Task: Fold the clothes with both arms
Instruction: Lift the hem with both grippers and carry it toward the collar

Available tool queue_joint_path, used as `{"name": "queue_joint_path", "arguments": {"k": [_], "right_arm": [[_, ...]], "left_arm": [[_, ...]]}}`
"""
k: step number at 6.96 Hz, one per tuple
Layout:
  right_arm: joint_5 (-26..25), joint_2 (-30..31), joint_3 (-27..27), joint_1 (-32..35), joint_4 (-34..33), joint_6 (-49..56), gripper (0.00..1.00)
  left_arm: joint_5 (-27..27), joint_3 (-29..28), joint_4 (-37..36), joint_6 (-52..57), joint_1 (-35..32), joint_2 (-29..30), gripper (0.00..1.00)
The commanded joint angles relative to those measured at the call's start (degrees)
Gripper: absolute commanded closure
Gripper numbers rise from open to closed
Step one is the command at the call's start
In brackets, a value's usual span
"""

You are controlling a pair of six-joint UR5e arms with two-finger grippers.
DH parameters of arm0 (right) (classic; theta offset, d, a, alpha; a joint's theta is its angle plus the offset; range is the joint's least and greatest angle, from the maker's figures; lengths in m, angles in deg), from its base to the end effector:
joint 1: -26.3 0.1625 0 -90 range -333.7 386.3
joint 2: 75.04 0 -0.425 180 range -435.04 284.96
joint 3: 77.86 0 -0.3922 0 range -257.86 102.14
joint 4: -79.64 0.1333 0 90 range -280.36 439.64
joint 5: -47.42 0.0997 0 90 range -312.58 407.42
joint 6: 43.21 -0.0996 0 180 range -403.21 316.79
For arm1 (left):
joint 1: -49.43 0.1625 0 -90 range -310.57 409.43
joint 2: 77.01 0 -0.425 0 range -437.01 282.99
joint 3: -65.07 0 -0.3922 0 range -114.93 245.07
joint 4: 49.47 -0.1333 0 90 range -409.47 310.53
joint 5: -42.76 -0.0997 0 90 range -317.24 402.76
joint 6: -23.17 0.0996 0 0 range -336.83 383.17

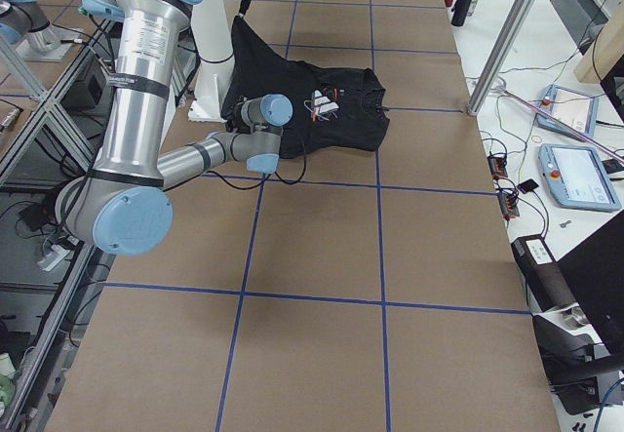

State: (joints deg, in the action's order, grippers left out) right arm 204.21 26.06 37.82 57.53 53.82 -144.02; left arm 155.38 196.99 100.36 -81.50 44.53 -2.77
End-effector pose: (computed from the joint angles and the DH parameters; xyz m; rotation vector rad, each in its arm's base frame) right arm -0.2825 -0.2201 0.3907 -0.7159 -1.3152 -0.2083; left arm 0.3259 -0.1233 0.3056 -0.4402 1.4405 0.0218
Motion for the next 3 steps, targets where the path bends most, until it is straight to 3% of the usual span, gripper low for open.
{"name": "queue_joint_path", "arguments": {"k": [1, 3], "right_arm": [[-0.7, -5.8, -3.4, 5.8, 0.2, 0.1, 1.00], [-0.4, -9.7, -6.6, 14.8, 0.3, 0.6, 1.00]], "left_arm": [[2.3, -0.2, -0.1, 0.4, -10.9, 0.4, 1.00], [6.9, -0.3, -0.2, 1.0, -19.6, 1.3, 1.00]]}}
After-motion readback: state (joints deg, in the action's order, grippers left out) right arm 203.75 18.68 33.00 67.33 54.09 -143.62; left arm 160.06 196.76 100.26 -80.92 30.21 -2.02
